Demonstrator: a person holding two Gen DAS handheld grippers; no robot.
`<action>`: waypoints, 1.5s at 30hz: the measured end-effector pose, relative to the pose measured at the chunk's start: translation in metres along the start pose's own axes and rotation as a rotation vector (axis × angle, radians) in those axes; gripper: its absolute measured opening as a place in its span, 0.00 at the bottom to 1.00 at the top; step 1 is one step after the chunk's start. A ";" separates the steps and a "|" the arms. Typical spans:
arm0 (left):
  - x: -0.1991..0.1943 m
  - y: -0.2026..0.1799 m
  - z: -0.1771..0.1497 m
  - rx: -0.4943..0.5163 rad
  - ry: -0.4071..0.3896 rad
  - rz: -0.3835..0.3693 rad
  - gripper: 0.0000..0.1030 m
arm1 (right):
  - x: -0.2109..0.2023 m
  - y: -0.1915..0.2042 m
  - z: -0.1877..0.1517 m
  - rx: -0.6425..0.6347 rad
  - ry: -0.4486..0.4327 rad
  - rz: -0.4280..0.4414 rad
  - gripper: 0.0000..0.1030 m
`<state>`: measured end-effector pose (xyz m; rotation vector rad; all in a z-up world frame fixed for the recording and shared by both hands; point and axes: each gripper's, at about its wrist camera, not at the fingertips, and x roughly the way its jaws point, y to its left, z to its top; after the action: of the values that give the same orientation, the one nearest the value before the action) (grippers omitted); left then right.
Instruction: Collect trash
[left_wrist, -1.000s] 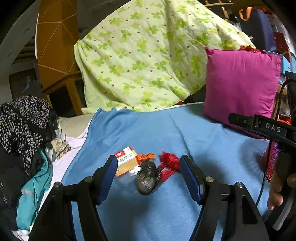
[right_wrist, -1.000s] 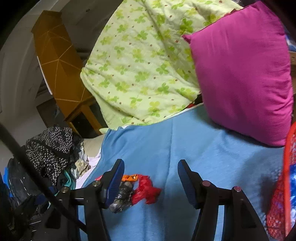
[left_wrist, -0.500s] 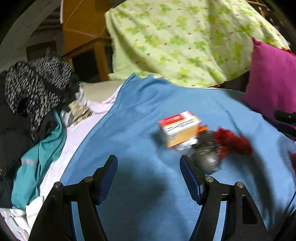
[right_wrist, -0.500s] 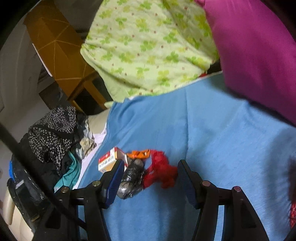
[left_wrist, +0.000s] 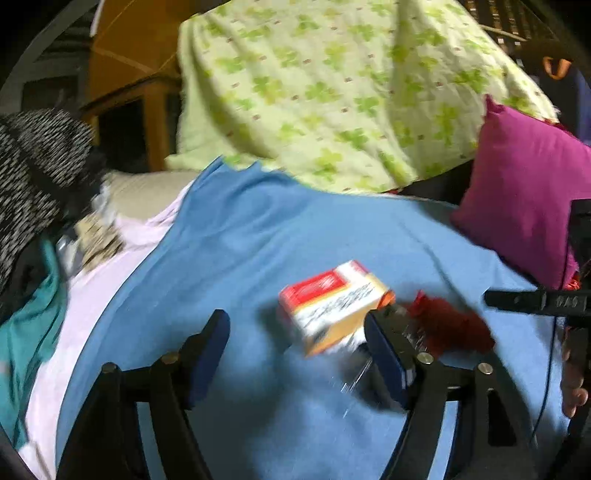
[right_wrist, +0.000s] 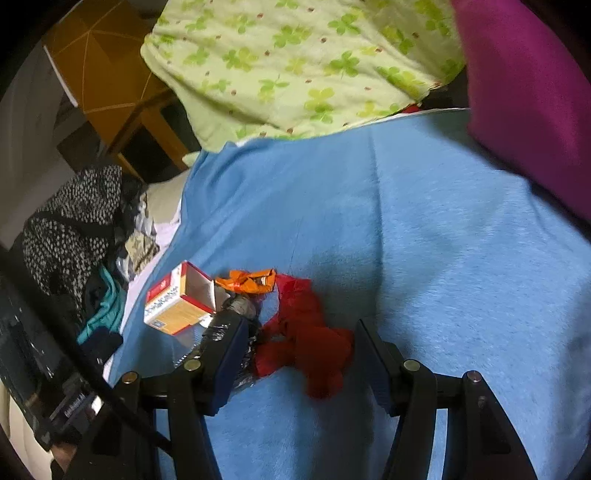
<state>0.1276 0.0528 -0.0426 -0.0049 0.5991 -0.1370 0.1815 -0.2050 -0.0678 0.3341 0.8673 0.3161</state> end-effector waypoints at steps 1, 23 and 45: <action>0.005 -0.003 0.003 0.014 -0.005 -0.015 0.77 | 0.004 0.001 0.001 -0.009 0.009 0.003 0.62; 0.056 -0.002 0.010 0.083 0.045 -0.248 0.77 | 0.066 0.012 0.003 -0.180 0.158 -0.053 0.37; 0.056 -0.021 0.006 0.153 0.056 -0.175 0.50 | 0.054 0.018 -0.003 -0.155 0.126 -0.085 0.30</action>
<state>0.1744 0.0246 -0.0686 0.0948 0.6427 -0.3531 0.2094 -0.1662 -0.0990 0.1340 0.9720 0.3261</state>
